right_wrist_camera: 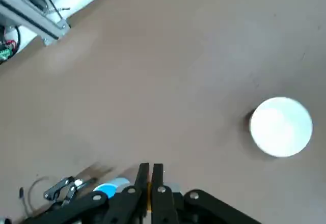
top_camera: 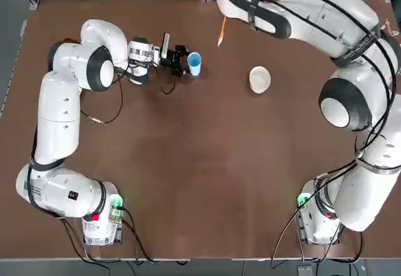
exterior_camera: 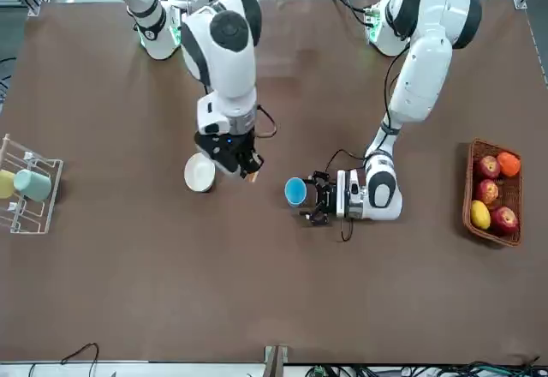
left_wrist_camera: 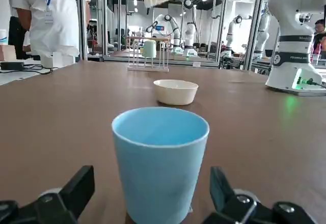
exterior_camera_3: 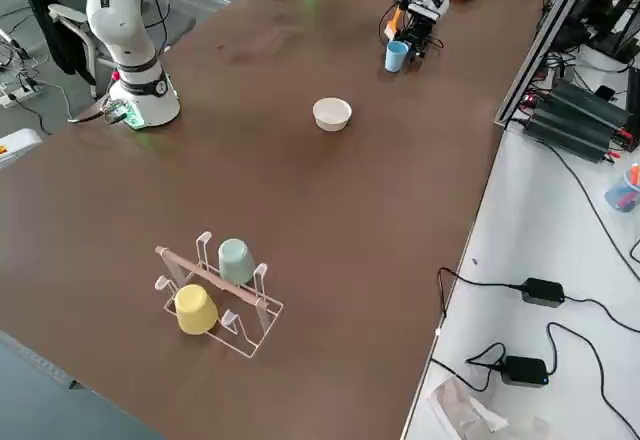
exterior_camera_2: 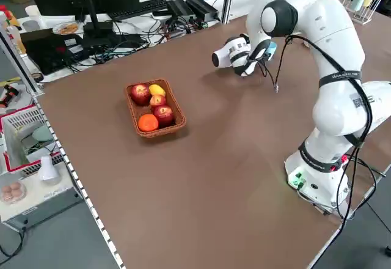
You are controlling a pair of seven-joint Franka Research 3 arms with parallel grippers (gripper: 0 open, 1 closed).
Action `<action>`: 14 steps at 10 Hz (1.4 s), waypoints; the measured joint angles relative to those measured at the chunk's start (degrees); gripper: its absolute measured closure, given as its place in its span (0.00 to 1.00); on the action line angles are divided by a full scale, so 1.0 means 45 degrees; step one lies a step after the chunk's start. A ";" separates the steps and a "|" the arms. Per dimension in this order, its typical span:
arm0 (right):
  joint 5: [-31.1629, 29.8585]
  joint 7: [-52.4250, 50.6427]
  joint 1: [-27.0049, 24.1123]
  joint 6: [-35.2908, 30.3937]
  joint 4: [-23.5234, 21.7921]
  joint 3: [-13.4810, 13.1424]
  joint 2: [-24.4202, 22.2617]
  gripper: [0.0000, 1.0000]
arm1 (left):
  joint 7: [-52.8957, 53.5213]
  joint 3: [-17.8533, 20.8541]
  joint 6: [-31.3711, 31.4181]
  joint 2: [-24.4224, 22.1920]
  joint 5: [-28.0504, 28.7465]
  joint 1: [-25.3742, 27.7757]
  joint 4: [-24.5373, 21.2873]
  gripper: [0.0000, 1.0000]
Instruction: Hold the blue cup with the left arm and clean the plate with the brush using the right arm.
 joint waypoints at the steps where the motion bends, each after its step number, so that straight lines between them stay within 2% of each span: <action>1: 0.0149 -0.0534 -0.0302 -0.0051 -0.0299 -0.0007 -0.0266 0.95 | 0.0006 0.0002 -0.0003 -0.0087 0.0070 0.0085 -0.0097 0.00; 5: 0.0856 -0.2884 -0.1723 0.0008 -0.2012 -0.0027 -0.1618 0.95 | 0.0047 0.0023 -0.0078 -0.0467 0.0654 0.0555 -0.0587 0.00; 7: 0.1002 -0.3830 -0.2251 0.0483 -0.3220 -0.0028 -0.2365 0.95 | 0.0042 0.0068 -0.0089 -0.1052 0.1525 0.1383 -0.0778 0.00; 11: 0.1439 -0.5619 -0.3343 0.1853 -0.5735 -0.0039 -0.3773 0.95 | -0.2551 0.0040 -0.0562 -0.2799 0.5130 0.3875 -0.1134 0.00; 14: 0.1573 -0.6082 -0.3521 0.4651 -0.8477 -0.0041 -0.4864 0.95 | -0.6421 0.0041 -0.0711 -0.4092 0.7534 0.4281 -0.1084 0.00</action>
